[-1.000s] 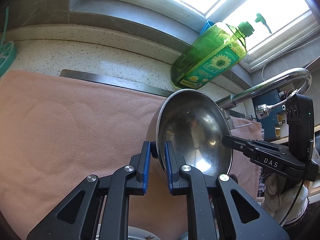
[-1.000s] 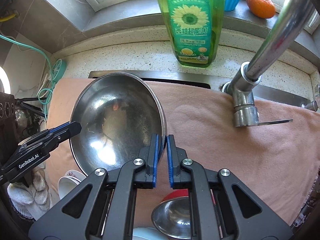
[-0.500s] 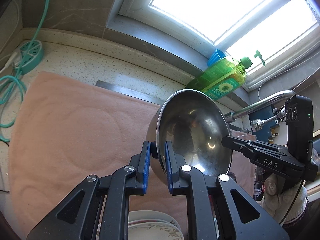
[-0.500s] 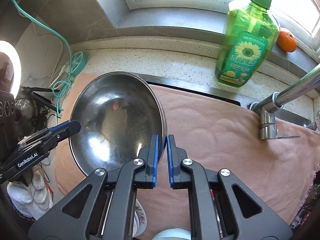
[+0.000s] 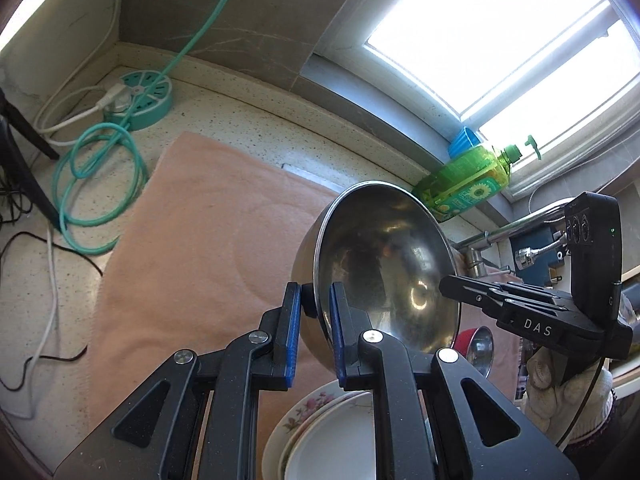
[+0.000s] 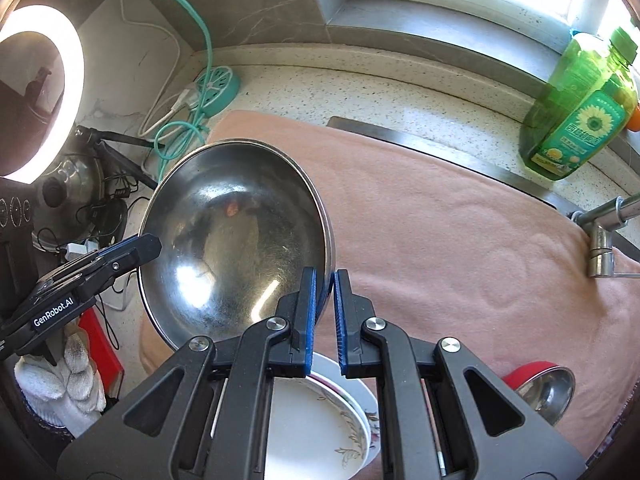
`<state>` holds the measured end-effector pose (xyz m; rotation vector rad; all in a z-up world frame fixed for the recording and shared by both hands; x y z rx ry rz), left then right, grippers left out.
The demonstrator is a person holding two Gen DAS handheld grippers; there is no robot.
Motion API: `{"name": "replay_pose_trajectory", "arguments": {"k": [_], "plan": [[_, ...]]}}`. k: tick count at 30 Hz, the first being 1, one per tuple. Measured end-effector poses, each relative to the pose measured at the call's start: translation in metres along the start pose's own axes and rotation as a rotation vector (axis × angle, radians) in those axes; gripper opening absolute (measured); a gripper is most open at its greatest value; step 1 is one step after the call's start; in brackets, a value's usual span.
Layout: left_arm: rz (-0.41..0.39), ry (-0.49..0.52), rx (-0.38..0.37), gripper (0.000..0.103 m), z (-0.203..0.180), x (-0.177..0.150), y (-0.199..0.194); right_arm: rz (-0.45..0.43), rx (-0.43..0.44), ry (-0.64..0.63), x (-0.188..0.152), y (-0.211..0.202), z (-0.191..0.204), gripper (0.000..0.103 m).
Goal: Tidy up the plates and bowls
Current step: 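Lift the large steel bowl and carry it beside the plate stack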
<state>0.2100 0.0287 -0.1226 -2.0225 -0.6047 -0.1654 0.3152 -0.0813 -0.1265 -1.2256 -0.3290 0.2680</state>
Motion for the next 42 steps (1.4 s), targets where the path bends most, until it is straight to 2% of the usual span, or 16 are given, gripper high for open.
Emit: {"name": "replay_pose_trajectory", "arguments": {"k": [6, 20, 33, 42], "plan": [[-0.033, -0.068, 0.011, 0.012, 0.038, -0.018, -0.021, 0.044, 0.011, -0.053, -0.018, 0.023, 0.039, 0.009], [0.045, -0.120, 0.106, 0.012, 0.103, -0.072, -0.038, 0.134, 0.039, -0.153, -0.041, 0.070, 0.099, 0.009], [0.075, -0.140, 0.127, 0.012, 0.120, -0.101, -0.045, 0.168, 0.057, -0.178, -0.052, 0.078, 0.112, 0.009], [0.081, -0.147, 0.129, 0.012, 0.123, -0.107, -0.046, 0.179, 0.061, -0.189, -0.056, 0.081, 0.116, 0.009]]}}
Point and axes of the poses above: each gripper's, at about its wrist camera, not at the fingertips, and y roughly the way its jaws point, z to its left, x to its top, the point moved 4 cm from there along y, roughly the way its jaws point, and after that the axes turned 3 degrees about -x, right-handed, at the moved point
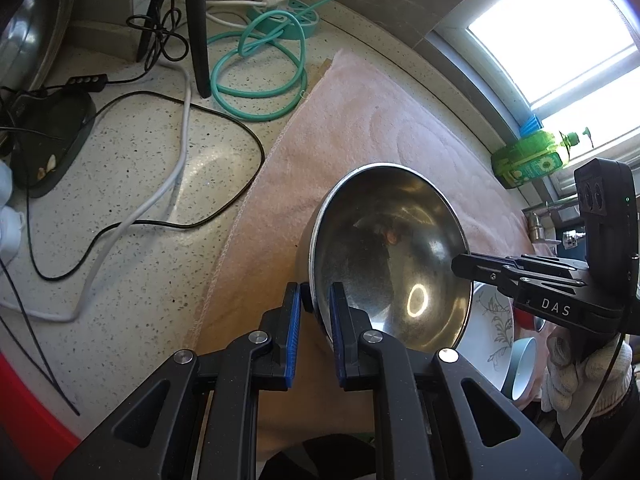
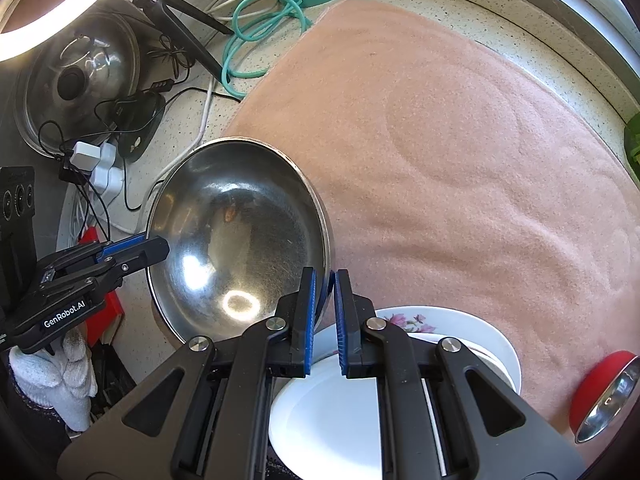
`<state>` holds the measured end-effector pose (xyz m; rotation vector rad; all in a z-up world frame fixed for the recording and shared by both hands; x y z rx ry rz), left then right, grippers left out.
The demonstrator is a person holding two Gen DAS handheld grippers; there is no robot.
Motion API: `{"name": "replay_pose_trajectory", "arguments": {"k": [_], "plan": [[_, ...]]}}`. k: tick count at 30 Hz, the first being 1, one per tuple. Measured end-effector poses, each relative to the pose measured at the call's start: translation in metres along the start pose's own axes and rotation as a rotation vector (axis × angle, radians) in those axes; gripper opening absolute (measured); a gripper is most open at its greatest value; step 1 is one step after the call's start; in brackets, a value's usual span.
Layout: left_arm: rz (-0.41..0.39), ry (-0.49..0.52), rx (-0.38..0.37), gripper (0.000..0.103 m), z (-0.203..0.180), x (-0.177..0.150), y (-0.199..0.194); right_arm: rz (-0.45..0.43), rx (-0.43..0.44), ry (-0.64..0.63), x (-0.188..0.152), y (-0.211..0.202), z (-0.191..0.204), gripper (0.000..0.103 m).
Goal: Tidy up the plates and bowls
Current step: 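Lift the large steel bowl and carry it beside the plate stack, then lower the steel bowl onto the towel and open both tools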
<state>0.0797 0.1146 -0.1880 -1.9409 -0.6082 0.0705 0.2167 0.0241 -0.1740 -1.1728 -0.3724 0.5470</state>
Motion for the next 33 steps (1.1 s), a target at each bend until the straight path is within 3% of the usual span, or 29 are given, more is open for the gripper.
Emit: {"name": "replay_pose_trajectory", "arguments": {"k": [10, 12, 13, 14, 18, 20, 22, 23, 28, 33], "plan": [[0.008, 0.000, 0.006, 0.012, 0.002, -0.002, 0.002, -0.008, -0.011, -0.025, -0.002, -0.001, 0.003, 0.013], [0.007, 0.007, 0.010, 0.012, 0.001, -0.002, 0.001, -0.016, -0.017, -0.029, -0.003, -0.004, 0.004, 0.037], [0.004, 0.010, 0.014, 0.013, 0.001, -0.002, 0.001, -0.030, -0.025, -0.035, -0.003, -0.007, 0.005, 0.057], [0.002, 0.013, 0.016, 0.013, 0.000, -0.002, 0.001, -0.048, -0.033, -0.044, -0.003, -0.010, 0.006, 0.067], [-0.004, 0.010, 0.019, 0.014, 0.000, -0.001, -0.002, -0.081, -0.050, -0.063, -0.001, -0.021, 0.009, 0.071], [-0.014, 0.009, 0.026, 0.029, 0.000, 0.000, -0.005, -0.096, -0.050, -0.059, 0.000, -0.025, 0.009, 0.082], [-0.020, 0.000, 0.036, 0.060, 0.000, 0.002, -0.008, -0.113, -0.044, -0.050, 0.000, -0.029, 0.007, 0.084], [-0.021, -0.006, 0.046, 0.065, 0.001, 0.004, -0.009, -0.117, -0.040, -0.043, 0.001, -0.031, 0.006, 0.084], [-0.032, 0.009, 0.070, 0.066, -0.003, 0.007, -0.017, -0.121, -0.044, -0.002, 0.000, -0.038, -0.005, 0.085], [-0.065, 0.043, 0.056, 0.066, -0.015, 0.008, -0.027, -0.198, -0.036, 0.046, -0.008, -0.063, -0.015, 0.085]]}}
Point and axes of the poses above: each gripper's, at about its wrist camera, not at the fingertips, and y roughly the way its jaws point, z to its left, x to its top, the point moved 4 cm from there along y, roughly the way its jaws point, and after that the axes turned 3 degrees about -x, right-handed, at the moved point
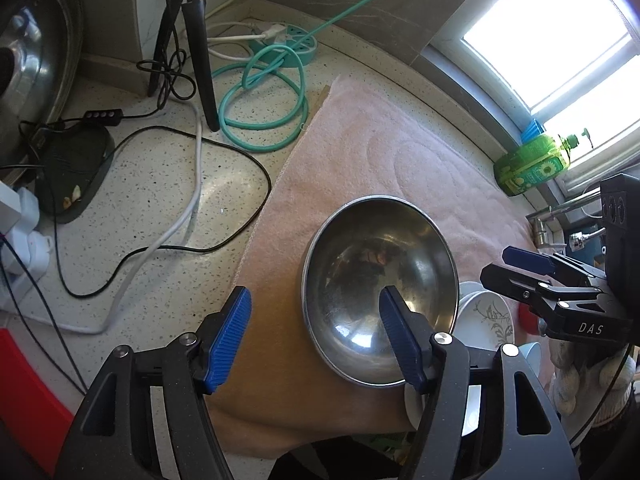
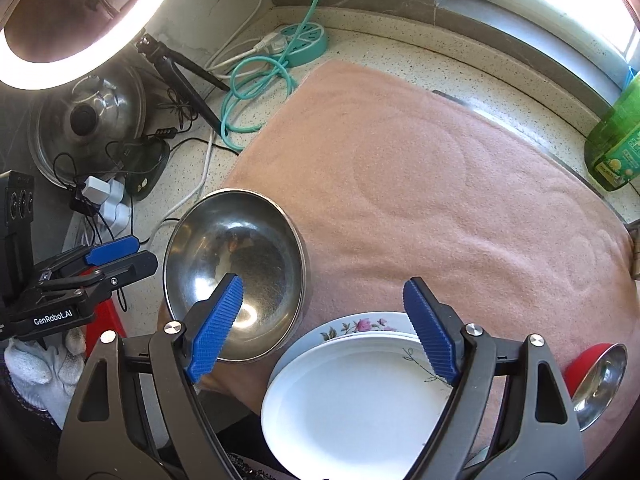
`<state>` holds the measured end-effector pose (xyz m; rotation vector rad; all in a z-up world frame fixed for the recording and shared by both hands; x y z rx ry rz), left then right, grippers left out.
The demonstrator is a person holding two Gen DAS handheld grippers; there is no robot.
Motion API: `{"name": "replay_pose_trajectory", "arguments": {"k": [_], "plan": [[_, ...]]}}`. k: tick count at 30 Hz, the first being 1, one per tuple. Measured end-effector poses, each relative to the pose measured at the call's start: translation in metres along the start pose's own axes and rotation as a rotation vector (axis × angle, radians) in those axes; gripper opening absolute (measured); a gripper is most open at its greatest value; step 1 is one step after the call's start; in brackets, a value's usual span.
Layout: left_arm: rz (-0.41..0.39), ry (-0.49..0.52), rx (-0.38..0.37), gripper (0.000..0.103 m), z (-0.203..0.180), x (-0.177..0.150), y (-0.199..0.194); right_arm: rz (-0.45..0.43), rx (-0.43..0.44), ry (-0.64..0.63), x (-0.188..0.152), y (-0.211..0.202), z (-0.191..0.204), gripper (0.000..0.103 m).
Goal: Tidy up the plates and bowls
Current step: 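Lower the steel bowl onto the towel and open both tools, then move both tools to the red-outside steel bowl near the faucet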
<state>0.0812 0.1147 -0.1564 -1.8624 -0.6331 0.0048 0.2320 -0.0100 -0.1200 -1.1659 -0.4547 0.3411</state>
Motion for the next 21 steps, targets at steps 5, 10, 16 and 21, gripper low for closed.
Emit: {"name": "replay_pose_trajectory", "arguments": {"k": [5, 10, 16, 21], "plan": [[-0.052, 0.067, -0.018, 0.066, -0.024, 0.004, -0.012, -0.119, 0.026, 0.082, -0.009, -0.041, -0.017, 0.085], [-0.097, 0.155, -0.041, 0.066, -0.057, 0.010, -0.021, -0.232, -0.013, 0.147, -0.026, -0.081, -0.044, 0.085], [-0.121, 0.249, -0.068, 0.066, -0.094, 0.011, -0.019, -0.320, -0.076, 0.220, -0.061, -0.116, -0.090, 0.085], [-0.110, 0.321, -0.093, 0.066, -0.127, 0.002, -0.008, -0.404, -0.142, 0.278, -0.097, -0.146, -0.129, 0.085]]}}
Point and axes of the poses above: each gripper's, at about its wrist camera, not at the fingertips, and y roughly the way its jaws point, z to its left, x to its top, the point moved 4 cm from there along y, roughly the way its jaws point, and after that the axes turned 3 degrees about -x, right-handed, at the moved point
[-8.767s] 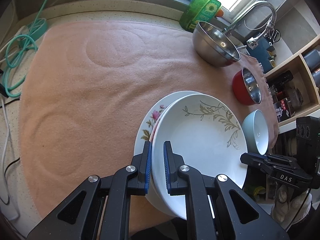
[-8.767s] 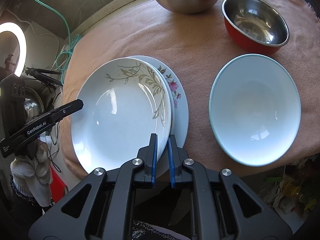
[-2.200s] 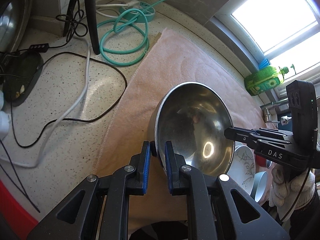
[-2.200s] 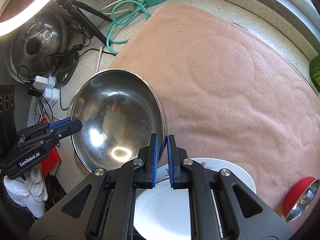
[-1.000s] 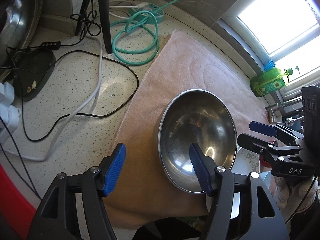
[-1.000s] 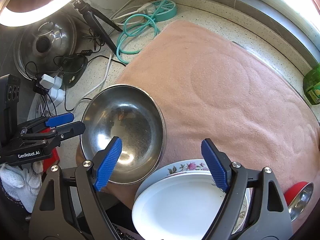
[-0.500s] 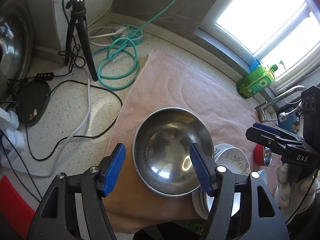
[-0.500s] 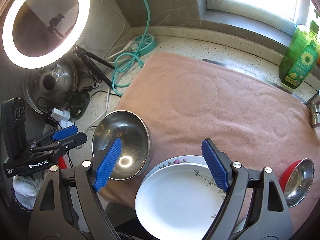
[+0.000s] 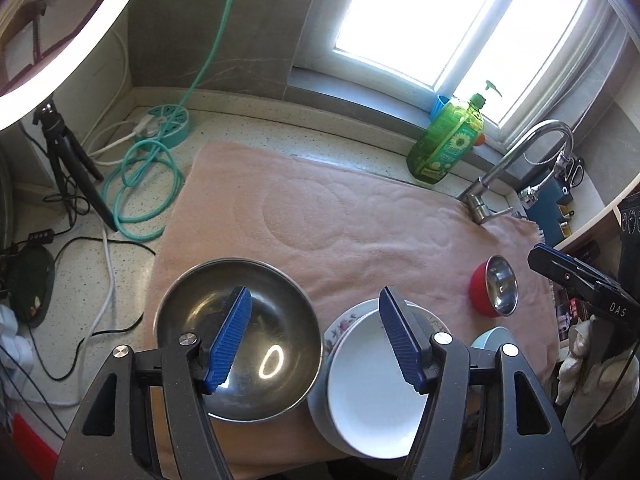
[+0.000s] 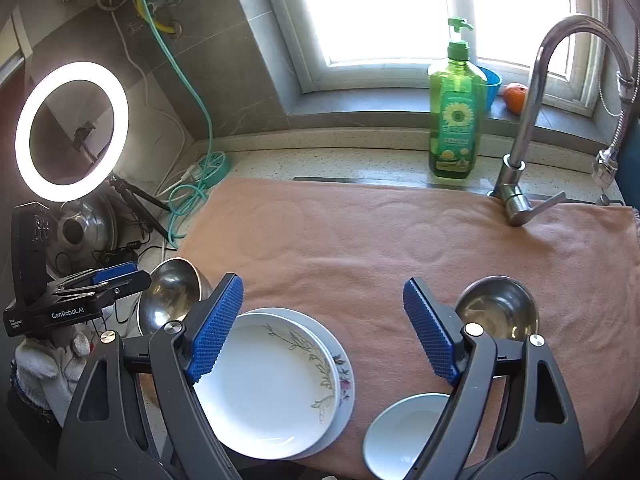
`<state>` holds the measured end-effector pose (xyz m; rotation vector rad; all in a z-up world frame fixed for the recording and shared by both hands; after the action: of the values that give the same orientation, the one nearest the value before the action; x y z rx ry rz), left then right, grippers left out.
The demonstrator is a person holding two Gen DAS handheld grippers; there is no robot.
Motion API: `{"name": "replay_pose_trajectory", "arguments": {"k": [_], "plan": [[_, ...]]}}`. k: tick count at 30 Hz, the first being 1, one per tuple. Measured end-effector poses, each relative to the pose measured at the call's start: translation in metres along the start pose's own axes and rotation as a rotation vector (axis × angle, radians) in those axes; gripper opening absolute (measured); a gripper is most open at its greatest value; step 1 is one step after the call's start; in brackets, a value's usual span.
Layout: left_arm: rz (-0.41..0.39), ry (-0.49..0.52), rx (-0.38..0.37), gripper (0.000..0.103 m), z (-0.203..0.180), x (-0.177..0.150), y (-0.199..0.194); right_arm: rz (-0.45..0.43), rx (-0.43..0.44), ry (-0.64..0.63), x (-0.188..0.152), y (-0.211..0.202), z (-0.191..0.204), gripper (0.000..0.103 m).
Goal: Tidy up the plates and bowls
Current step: 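Move both tools to the red-outside steel bowl near the faucet, then close both tools on the rim of the red-outside steel bowl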
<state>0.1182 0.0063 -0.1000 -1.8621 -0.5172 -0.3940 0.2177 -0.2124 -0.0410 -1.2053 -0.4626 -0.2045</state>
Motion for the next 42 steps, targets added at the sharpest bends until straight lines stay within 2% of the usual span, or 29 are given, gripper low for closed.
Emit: {"name": "replay_pose_trajectory", "arguments": {"k": [5, 9, 13, 17, 22, 29, 36, 40, 42], "plan": [[0.021, 0.049, -0.044, 0.066, -0.034, -0.002, 0.015, -0.039, -0.036, 0.071, -0.012, -0.030, -0.048, 0.085], [0.037, 0.087, -0.076, 0.066, -0.064, -0.005, 0.027, -0.058, -0.118, 0.102, -0.024, -0.049, -0.083, 0.085], [0.061, 0.112, -0.116, 0.066, -0.092, -0.008, 0.041, -0.013, -0.206, 0.124, -0.039, -0.053, -0.117, 0.085], [0.085, 0.128, -0.162, 0.066, -0.121, -0.012, 0.057, 0.017, -0.233, 0.186, -0.059, -0.056, -0.151, 0.085], [0.128, 0.164, -0.201, 0.066, -0.155, -0.016, 0.079, 0.042, -0.211, 0.250, -0.074, -0.054, -0.188, 0.084], [0.179, 0.183, -0.250, 0.064, -0.196, -0.022, 0.111, 0.100, -0.131, 0.301, -0.084, -0.038, -0.220, 0.059], [0.235, 0.152, -0.267, 0.045, -0.214, -0.022, 0.143, 0.177, -0.018, 0.353, -0.081, -0.003, -0.232, 0.045], [0.269, 0.098, -0.285, 0.034, -0.214, -0.018, 0.162, 0.217, 0.028, 0.357, -0.080, 0.018, -0.231, 0.039], [0.288, 0.067, -0.296, 0.032, -0.213, -0.017, 0.170, 0.233, 0.045, 0.362, -0.079, 0.026, -0.232, 0.036]]}}
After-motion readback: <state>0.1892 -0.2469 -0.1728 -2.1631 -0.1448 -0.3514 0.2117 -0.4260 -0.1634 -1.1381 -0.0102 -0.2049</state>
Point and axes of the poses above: each gripper's, at about its wrist camera, not at the fingertips, and y roughly the way its jaws point, z to its left, x to its top, the point moved 4 cm from there along y, roughly the way its jaws point, and after that the axes turned 3 degrees about -x, right-handed, at the moved point
